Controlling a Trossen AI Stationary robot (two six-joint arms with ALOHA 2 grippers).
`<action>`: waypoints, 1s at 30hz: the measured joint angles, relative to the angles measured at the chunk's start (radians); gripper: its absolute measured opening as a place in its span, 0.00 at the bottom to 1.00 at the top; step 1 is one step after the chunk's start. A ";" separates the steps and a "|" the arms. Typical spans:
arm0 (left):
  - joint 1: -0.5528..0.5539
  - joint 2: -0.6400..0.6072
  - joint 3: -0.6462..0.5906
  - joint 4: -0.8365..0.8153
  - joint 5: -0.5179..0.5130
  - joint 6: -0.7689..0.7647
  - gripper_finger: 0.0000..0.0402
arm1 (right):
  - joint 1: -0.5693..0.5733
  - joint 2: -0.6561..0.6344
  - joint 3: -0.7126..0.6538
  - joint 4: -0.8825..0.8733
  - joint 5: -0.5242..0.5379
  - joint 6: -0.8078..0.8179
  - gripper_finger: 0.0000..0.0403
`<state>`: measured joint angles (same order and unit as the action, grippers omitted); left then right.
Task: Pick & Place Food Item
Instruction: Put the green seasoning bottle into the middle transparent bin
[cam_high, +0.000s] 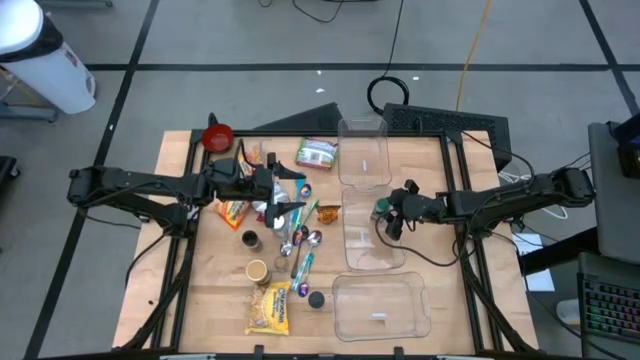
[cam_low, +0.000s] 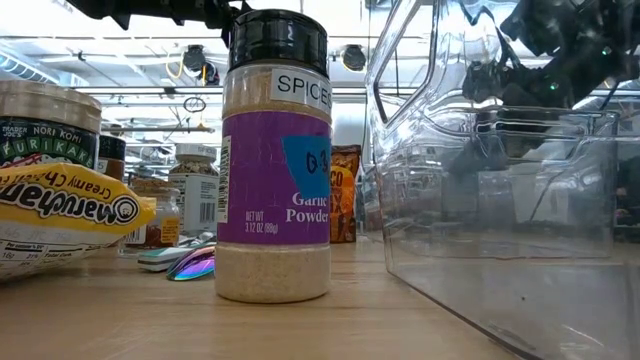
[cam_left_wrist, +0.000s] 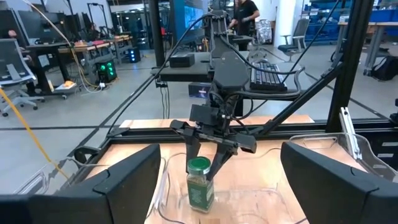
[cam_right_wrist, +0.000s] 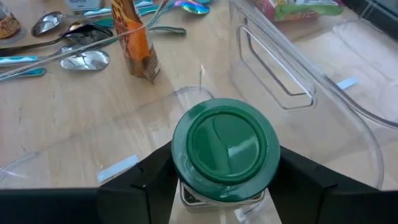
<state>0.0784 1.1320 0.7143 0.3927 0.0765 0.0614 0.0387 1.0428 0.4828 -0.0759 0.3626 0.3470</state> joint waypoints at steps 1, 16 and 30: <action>0.000 0.000 0.000 0.000 0.000 0.000 0.84 | 0.000 0.000 0.000 0.000 0.001 0.000 0.54; 0.000 0.000 0.000 -0.003 0.000 0.004 0.84 | 0.000 0.000 -0.002 0.000 0.001 -0.027 0.58; 0.000 0.000 0.001 -0.009 0.000 0.004 0.85 | 0.002 -0.100 -0.002 0.124 -0.128 -0.098 0.59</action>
<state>0.0784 1.1320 0.7155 0.3838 0.0761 0.0658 0.0410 0.9424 0.4812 0.0479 0.2349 0.2493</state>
